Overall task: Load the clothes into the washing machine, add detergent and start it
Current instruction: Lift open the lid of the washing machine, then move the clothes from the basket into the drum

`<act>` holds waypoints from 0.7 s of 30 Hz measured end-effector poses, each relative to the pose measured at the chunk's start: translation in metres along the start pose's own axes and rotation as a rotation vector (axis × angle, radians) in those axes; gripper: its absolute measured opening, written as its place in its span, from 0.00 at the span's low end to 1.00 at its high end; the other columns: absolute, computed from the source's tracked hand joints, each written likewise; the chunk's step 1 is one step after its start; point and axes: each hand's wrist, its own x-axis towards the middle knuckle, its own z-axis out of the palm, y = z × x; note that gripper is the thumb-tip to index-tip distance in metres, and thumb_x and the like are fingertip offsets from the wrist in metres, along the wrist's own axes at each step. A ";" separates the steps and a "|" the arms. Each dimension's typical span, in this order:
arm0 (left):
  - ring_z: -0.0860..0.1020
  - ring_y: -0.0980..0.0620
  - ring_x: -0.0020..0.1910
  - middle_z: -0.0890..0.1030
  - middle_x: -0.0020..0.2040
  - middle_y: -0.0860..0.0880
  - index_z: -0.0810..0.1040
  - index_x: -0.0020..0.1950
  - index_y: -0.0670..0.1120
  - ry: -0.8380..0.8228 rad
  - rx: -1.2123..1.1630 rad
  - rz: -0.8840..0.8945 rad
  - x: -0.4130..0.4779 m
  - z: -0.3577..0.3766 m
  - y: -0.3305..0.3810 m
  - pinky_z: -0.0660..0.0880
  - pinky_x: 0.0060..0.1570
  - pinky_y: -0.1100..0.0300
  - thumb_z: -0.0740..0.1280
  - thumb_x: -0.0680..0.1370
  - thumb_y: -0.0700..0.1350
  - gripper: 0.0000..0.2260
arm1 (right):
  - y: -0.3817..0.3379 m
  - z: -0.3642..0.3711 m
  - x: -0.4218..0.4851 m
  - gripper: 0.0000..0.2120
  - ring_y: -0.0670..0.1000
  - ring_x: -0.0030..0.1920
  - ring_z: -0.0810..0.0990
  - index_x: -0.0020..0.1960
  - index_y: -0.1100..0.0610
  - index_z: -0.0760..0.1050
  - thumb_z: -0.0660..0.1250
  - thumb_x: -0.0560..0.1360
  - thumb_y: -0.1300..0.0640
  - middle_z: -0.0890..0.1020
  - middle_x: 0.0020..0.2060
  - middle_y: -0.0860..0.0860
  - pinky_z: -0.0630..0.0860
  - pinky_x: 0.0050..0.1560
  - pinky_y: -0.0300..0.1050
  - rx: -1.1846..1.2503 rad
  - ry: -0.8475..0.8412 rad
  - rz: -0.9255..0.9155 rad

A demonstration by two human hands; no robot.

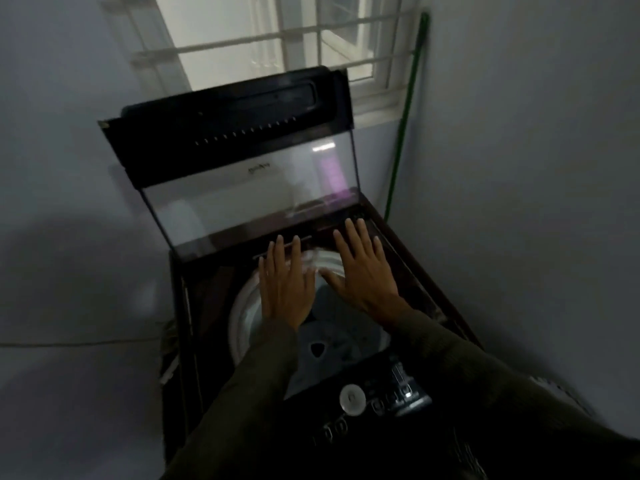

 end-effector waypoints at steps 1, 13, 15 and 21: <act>0.57 0.39 0.78 0.58 0.79 0.39 0.59 0.79 0.47 -0.019 -0.024 0.014 -0.009 0.005 0.006 0.57 0.75 0.40 0.50 0.81 0.57 0.29 | 0.005 0.003 -0.014 0.41 0.56 0.79 0.36 0.81 0.54 0.46 0.43 0.77 0.30 0.42 0.80 0.56 0.46 0.78 0.62 -0.013 -0.018 0.029; 0.58 0.40 0.78 0.60 0.78 0.40 0.58 0.80 0.47 -0.201 -0.083 0.391 -0.092 0.062 0.145 0.58 0.74 0.39 0.49 0.83 0.57 0.27 | 0.093 0.004 -0.207 0.38 0.55 0.80 0.40 0.80 0.54 0.51 0.46 0.79 0.32 0.48 0.80 0.55 0.48 0.77 0.60 -0.035 -0.022 0.426; 0.57 0.41 0.78 0.59 0.79 0.41 0.57 0.80 0.47 -0.227 -0.064 0.458 -0.102 0.070 0.172 0.56 0.76 0.41 0.47 0.83 0.58 0.27 | 0.113 0.002 -0.233 0.37 0.54 0.80 0.41 0.80 0.54 0.51 0.46 0.80 0.32 0.48 0.80 0.54 0.48 0.77 0.59 -0.011 -0.008 0.492; 0.56 0.41 0.78 0.61 0.78 0.41 0.60 0.79 0.47 -0.271 -0.098 0.598 -0.128 0.091 0.254 0.55 0.76 0.41 0.49 0.83 0.57 0.26 | 0.172 0.009 -0.301 0.36 0.55 0.80 0.41 0.80 0.55 0.52 0.46 0.80 0.34 0.48 0.80 0.55 0.50 0.78 0.60 0.023 -0.041 0.599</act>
